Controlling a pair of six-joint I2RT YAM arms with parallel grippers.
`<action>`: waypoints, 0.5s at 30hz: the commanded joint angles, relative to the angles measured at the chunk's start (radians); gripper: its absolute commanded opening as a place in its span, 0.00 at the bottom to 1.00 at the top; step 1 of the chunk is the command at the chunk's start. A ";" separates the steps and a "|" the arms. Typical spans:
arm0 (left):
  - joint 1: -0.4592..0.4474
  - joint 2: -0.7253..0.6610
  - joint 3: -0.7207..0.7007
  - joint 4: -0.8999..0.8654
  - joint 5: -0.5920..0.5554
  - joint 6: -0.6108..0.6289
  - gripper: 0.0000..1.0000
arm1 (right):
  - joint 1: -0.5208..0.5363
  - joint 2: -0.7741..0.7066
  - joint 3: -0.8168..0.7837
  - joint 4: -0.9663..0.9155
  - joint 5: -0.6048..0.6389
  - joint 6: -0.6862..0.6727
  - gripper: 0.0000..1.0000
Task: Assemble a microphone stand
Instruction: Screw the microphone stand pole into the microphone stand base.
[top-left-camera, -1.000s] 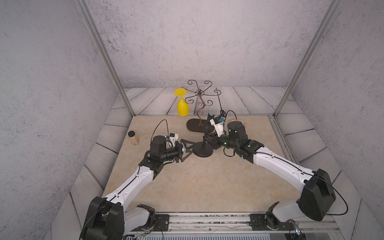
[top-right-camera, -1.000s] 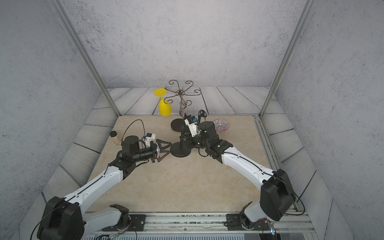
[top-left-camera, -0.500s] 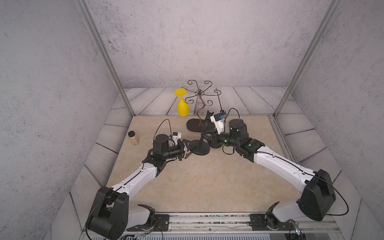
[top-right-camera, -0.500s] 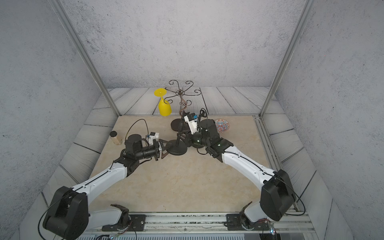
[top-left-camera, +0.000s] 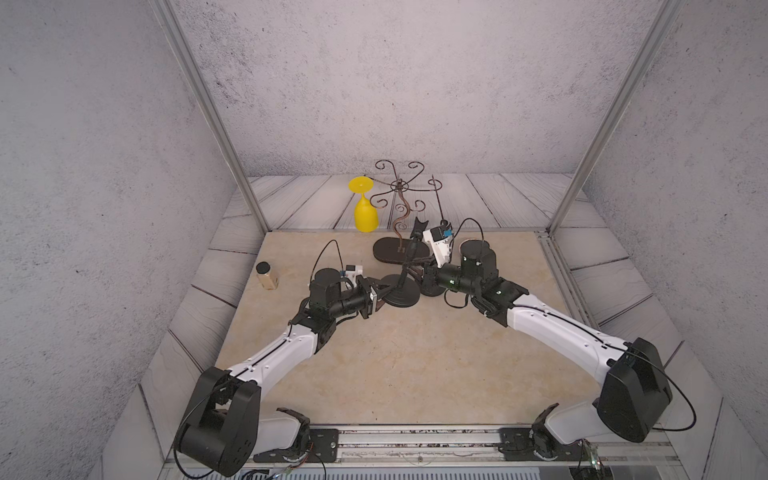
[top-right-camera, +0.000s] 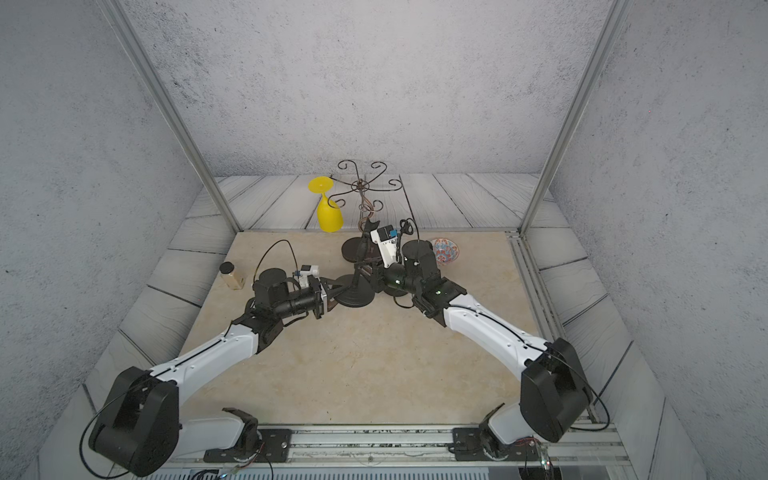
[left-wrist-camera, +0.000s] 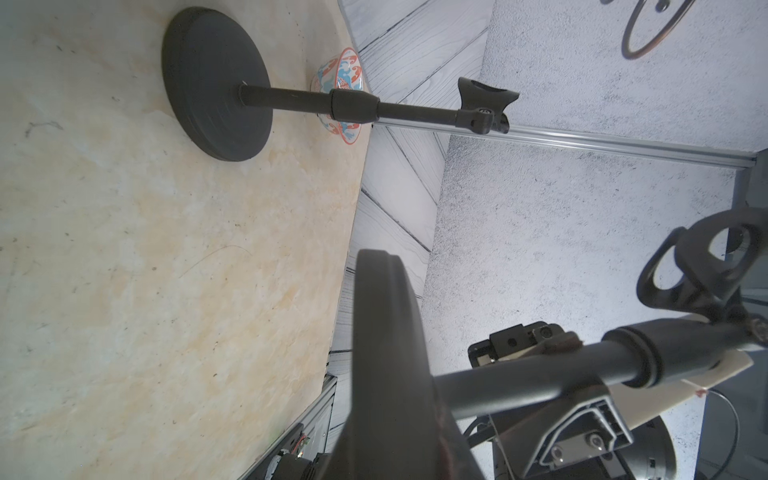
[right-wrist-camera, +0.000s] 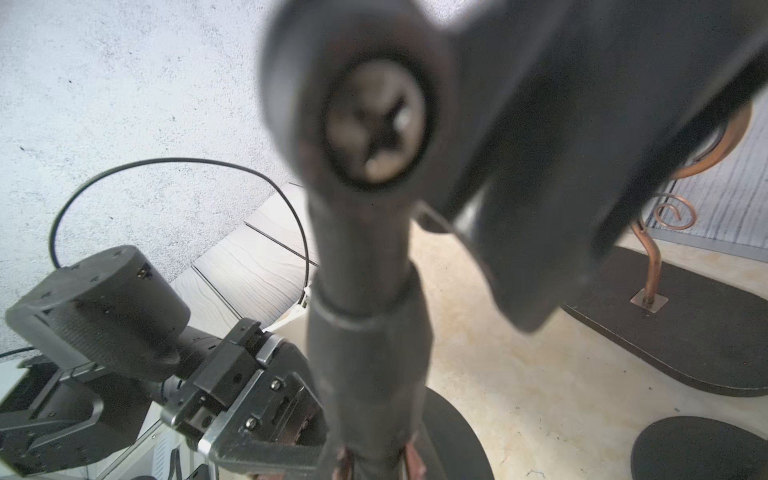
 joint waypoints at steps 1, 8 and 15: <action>-0.019 -0.014 0.019 0.176 -0.070 -0.047 0.00 | 0.038 -0.021 -0.025 0.015 0.068 0.036 0.00; -0.044 -0.036 0.063 0.120 -0.193 -0.008 0.00 | 0.207 0.016 0.011 -0.055 0.629 0.184 0.00; -0.049 -0.047 0.065 0.109 -0.250 0.007 0.00 | 0.319 0.102 0.115 -0.087 0.801 0.304 0.00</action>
